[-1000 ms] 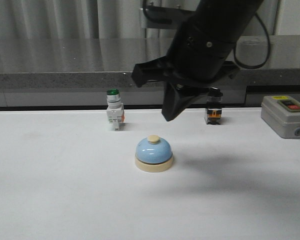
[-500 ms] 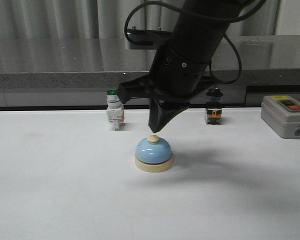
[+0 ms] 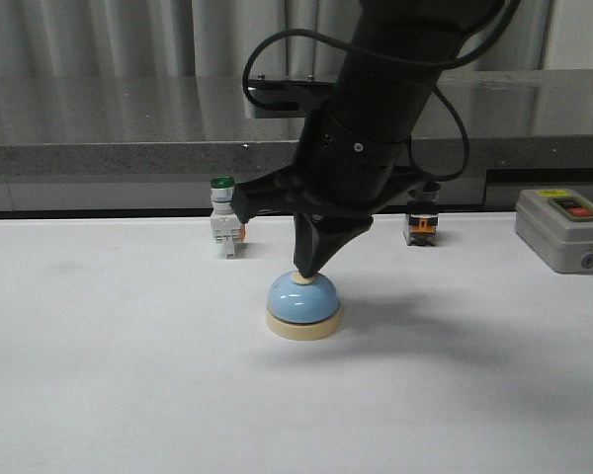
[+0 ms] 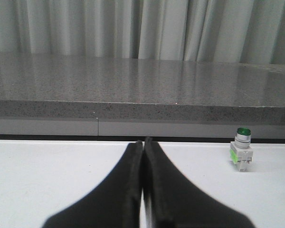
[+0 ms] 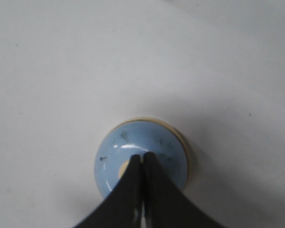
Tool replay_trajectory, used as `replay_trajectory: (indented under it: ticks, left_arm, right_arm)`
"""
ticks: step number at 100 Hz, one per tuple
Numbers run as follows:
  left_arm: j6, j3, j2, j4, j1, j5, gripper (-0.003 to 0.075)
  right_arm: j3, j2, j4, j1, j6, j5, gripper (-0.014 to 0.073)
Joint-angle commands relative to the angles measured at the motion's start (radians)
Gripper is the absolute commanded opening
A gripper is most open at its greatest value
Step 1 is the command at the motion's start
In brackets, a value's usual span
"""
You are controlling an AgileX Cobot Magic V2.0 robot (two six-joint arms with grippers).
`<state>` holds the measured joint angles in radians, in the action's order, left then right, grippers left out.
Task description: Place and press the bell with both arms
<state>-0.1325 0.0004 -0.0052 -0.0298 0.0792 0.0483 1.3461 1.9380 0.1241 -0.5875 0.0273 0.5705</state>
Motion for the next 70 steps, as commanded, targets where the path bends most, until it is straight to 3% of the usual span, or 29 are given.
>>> replay_trajectory:
  ticks: [1,41,70]
  left_arm:
    - [-0.013,0.041,-0.031,0.0,-0.002,-0.071,-0.002]
    - [-0.013,0.041,-0.031,0.0,-0.002,-0.071,-0.002]
    - [-0.013,0.041,-0.031,0.0,-0.002,-0.071,-0.002]
  right_arm:
    - [0.021,-0.076,-0.028,0.002,0.005,-0.006,-0.006]
    - [-0.004,-0.32,-0.057,0.129,0.005,-0.005,-0.006]
    - [-0.193,-0.584,-0.089,0.277,0.005,-0.033,-0.006]
